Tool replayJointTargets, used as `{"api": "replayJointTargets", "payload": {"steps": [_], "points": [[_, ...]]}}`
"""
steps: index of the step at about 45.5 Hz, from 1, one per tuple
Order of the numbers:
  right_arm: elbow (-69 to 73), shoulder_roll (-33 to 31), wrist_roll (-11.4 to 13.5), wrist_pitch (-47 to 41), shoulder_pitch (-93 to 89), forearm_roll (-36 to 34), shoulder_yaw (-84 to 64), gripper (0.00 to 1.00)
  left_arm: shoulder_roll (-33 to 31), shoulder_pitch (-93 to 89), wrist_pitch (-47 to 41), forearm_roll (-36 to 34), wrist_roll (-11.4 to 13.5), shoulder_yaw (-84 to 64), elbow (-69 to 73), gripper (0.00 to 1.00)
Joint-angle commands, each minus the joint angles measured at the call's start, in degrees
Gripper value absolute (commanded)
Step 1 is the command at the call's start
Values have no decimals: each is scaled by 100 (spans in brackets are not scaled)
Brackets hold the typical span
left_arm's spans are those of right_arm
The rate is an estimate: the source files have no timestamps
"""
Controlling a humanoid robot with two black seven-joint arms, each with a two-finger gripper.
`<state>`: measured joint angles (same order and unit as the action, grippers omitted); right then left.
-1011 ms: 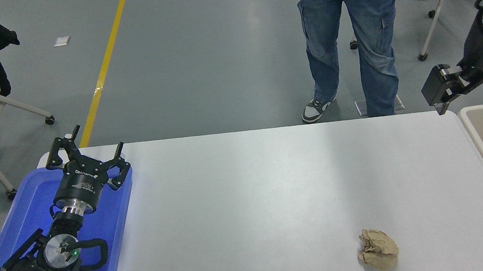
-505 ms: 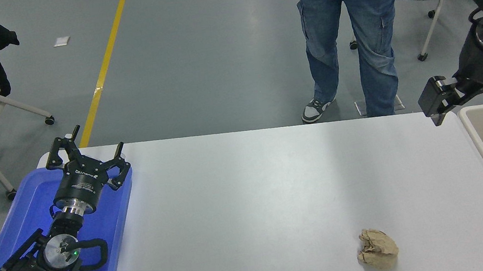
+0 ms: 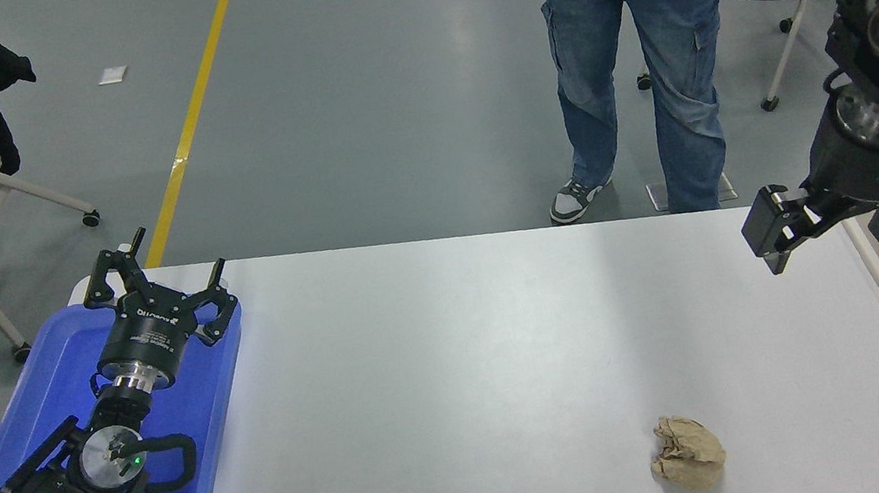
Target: Pick up paper ball place in dustbin
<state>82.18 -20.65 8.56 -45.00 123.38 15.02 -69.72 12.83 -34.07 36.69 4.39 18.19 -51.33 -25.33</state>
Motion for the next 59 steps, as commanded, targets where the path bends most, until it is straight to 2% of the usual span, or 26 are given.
{"api": "replayJointTargets", "payload": {"steps": [1,5,25,52,59], "points": [[-131,-10,-3,0,-648,1,319,100,0,-3,5,0,0,0,1,100],[-132,-18,-3,113,-859,1,407,100,0,6,5,0,0,0,1,100],[-132,17,-3,2443,-2168,10,652,100,0,6,5,0,0,0,1,100],[-220,210,14,2522,-3276,132,1461,100,0,6,5,0,0,0,1,100],[-316,333,23,2715,-3575,484,1681,100,0,6,5,0,0,0,1,100]]}}
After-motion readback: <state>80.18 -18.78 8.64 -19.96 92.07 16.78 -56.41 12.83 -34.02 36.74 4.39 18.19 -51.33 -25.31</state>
